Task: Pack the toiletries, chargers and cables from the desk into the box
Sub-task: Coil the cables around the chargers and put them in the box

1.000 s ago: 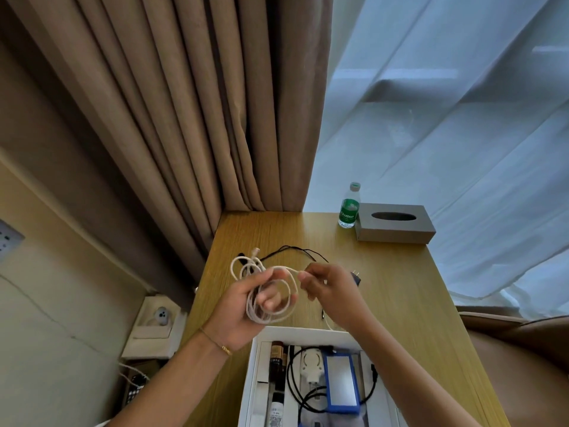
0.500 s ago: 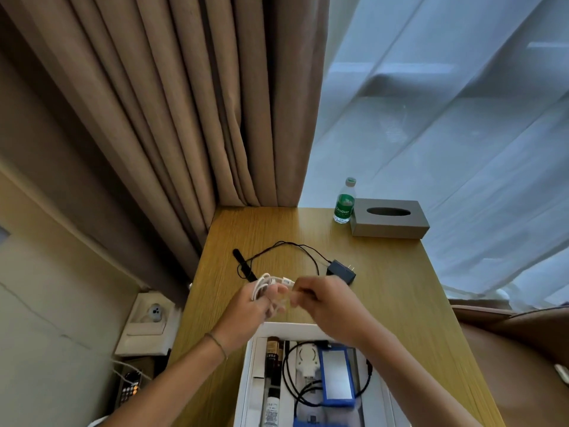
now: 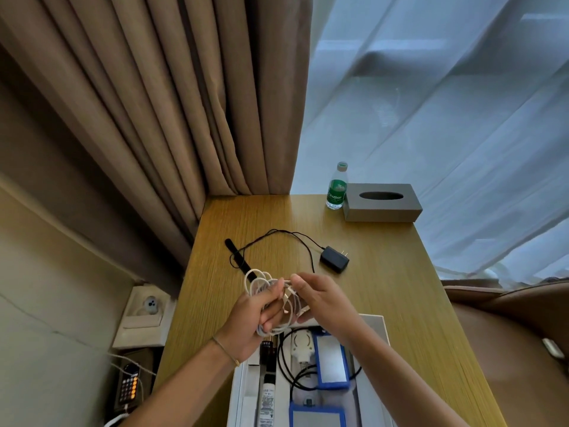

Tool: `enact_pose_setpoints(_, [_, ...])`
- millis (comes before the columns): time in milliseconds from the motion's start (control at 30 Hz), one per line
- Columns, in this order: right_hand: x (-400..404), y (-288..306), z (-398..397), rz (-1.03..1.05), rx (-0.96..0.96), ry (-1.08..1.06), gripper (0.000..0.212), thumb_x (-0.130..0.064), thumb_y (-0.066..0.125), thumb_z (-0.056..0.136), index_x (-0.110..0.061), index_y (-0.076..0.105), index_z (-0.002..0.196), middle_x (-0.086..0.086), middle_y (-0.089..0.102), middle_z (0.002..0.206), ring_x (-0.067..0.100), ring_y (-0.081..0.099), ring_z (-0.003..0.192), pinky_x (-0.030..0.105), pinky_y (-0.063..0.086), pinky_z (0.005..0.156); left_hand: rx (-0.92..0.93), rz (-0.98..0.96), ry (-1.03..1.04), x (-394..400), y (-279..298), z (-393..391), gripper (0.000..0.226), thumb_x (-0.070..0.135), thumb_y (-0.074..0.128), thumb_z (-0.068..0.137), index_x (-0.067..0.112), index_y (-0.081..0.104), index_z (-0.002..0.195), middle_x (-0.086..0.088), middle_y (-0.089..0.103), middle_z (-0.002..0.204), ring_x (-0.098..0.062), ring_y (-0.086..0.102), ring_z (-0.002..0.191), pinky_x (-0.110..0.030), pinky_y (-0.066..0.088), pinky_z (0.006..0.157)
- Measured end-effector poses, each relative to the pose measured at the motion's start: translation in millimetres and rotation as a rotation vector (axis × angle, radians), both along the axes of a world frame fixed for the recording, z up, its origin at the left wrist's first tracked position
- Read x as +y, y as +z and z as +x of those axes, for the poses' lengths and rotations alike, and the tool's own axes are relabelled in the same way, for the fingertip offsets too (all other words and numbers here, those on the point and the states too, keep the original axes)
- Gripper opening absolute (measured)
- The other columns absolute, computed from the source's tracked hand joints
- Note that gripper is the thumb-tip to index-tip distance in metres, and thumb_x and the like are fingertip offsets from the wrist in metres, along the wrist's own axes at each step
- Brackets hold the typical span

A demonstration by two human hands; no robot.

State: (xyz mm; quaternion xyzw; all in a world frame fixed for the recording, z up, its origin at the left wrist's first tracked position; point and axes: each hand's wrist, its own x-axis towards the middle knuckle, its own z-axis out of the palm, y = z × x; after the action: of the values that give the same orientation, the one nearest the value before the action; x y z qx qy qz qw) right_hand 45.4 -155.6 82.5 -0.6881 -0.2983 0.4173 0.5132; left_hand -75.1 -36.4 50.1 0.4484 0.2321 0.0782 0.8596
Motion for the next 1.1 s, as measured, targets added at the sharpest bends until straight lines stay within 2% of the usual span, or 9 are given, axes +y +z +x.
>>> enact_pose_setpoints(200, [-13.4,-7.2,0.2,0.002,0.271,-0.183,0.020,-0.012,0.053,0.102,-0.009,0.072,0.109,0.010,0.072,0.085,0.016,0.068,0.070,0.025,0.056,0.063,0.265,0.311,0.219,-9.1,-9.8,3.8,0.023,0.031,0.066,0.094,0.015,0.071,0.079,0.002,0.040,0.048,-0.014,0.038,0.045,-0.031,0.047,0.051])
enact_pose_setpoints(333, [-20.9,-9.1,-0.7,0.053,0.375,-0.298,0.015,-0.005,0.059,0.097,-0.002,0.069,0.107,0.011,0.073,0.085,0.018,0.067,0.072,0.028,0.057,0.067,0.246,0.182,0.226,-16.6,-10.2,4.5,0.026,0.026,0.061,0.097,0.010,0.078,0.086,-0.001,0.038,0.052,-0.012,0.039,0.046,-0.028,0.044,0.052])
enact_pose_setpoints(400, [-22.6,-10.8,-2.3,0.070,0.496,-0.378,0.009,-0.002,0.060,0.096,0.001,0.067,0.101,0.014,0.070,0.081,0.018,0.066,0.067,0.026,0.057,0.063,0.225,0.110,0.227,-21.2,-8.9,6.0,0.027,0.029,0.069,0.090,0.004,0.077,0.092,-0.003,0.040,0.055,-0.014,0.039,0.048,-0.027,0.044,0.052])
enact_pose_setpoints(500, [-26.6,-13.7,-0.5,0.117,0.854,-0.482,0.012,-0.002,0.058,0.097,0.003,0.064,0.105,0.012,0.068,0.074,0.013,0.063,0.055,0.016,0.054,0.049,0.219,0.209,0.100,-27.5,-13.8,4.9,0.060,0.045,0.084,0.070,-0.002,0.071,0.106,-0.007,0.058,0.071,-0.017,0.052,0.062,-0.029,0.049,0.060])
enact_pose_setpoints(600, [-29.9,-17.7,3.0,0.123,0.967,-0.509,0.017,-0.003,0.055,0.099,0.002,0.063,0.112,0.010,0.067,0.071,0.010,0.062,0.052,0.014,0.050,0.043,0.190,0.268,-0.115,-36.1,-15.4,0.3,0.052,0.039,0.086,0.073,0.009,0.070,0.112,-0.003,0.067,0.088,-0.013,0.062,0.076,-0.031,0.050,0.060])
enact_pose_setpoints(667, [-32.9,-22.1,4.7,0.096,0.931,-0.492,0.017,-0.002,0.056,0.098,0.002,0.063,0.113,0.009,0.068,0.072,0.011,0.063,0.054,0.015,0.050,0.044,0.216,0.225,-0.161,-39.9,-17.5,-1.3,0.060,0.025,0.084,0.075,0.000,0.059,0.124,-0.005,0.067,0.089,-0.014,0.063,0.075,-0.030,0.048,0.056])
enact_pose_setpoints(800, [-48.1,-36.1,6.7,-0.027,0.692,-0.447,0.015,-0.003,0.062,0.094,-0.001,0.069,0.108,0.010,0.075,0.077,0.015,0.070,0.065,0.024,0.056,0.059,0.286,0.340,-0.191,-45.1,-27.3,-4.2,0.059,0.008,0.084,0.074,0.002,0.055,0.124,-0.009,0.072,0.089,-0.020,0.068,0.081,-0.038,0.056,0.073])
enact_pose_setpoints(900, [-62.3,-48.8,2.0,-0.099,0.494,-0.428,0.009,-0.004,0.067,0.091,-0.003,0.074,0.097,0.010,0.077,0.081,0.016,0.070,0.068,0.025,0.053,0.062,0.301,0.436,-0.249,-52.4,-38.4,-5.6,0.052,0.006,0.083,0.072,0.009,0.059,0.118,-0.005,0.066,0.084,-0.018,0.064,0.081,-0.041,0.056,0.084])
enact_pose_setpoints(1100, [-78.6,-71.0,-13.4,-0.257,0.171,-0.350,0.005,-0.003,0.070,0.090,-0.006,0.074,0.093,0.003,0.077,0.074,0.003,0.067,0.061,0.013,0.048,0.054,0.420,0.720,-0.349,-63.0,-63.3,-12.3,0.048,0.015,0.088,0.067,0.023,0.061,0.106,-0.001,0.068,0.097,-0.016,0.066,0.086,-0.038,0.058,0.081])
